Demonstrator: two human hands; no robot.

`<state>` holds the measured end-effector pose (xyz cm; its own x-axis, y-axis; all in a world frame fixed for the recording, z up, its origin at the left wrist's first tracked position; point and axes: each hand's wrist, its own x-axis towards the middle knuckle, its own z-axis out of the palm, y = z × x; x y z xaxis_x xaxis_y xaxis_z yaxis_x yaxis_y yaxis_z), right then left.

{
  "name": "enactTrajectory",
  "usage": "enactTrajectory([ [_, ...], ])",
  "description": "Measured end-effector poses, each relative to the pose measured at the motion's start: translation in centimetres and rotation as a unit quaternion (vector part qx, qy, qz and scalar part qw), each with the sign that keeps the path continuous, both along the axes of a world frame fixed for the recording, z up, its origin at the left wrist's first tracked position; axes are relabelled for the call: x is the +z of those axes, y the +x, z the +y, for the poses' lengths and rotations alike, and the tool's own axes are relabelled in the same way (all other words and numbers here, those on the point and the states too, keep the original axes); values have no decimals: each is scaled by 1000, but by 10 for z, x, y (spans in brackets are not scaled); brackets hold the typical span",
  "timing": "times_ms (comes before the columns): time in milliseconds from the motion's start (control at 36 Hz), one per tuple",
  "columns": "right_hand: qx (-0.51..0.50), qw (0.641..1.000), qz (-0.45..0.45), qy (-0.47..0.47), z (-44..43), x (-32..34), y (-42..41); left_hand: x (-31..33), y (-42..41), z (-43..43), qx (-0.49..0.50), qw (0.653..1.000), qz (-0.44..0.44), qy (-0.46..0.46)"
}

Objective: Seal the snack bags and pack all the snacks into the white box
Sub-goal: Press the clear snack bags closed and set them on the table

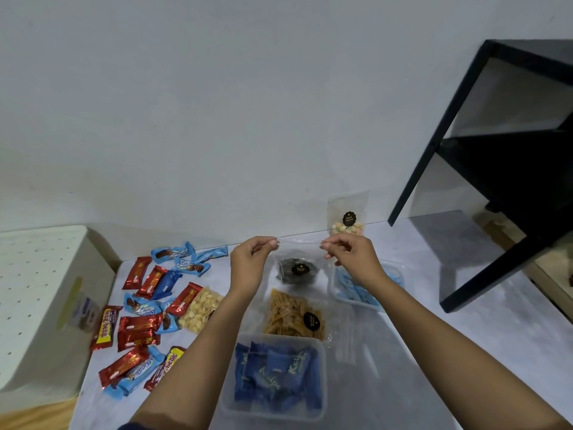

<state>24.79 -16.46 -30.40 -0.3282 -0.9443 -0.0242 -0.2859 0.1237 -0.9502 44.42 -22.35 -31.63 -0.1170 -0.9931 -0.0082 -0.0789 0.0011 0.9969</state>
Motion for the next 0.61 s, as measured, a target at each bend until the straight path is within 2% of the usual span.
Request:
enactTrajectory([
  [222, -18, 993, 112, 12, -1, -2, 4, -4, -14, 5, -34, 988, -144, -43],
  [472, 30, 996, 79, 24, 1, 9, 6, -5, -21, 7, -50, 974, -212, -67],
  [611, 38, 991, 118, 42, -2, 9, 4, -6, -20, 6, -51, 970, -225, -78],
])
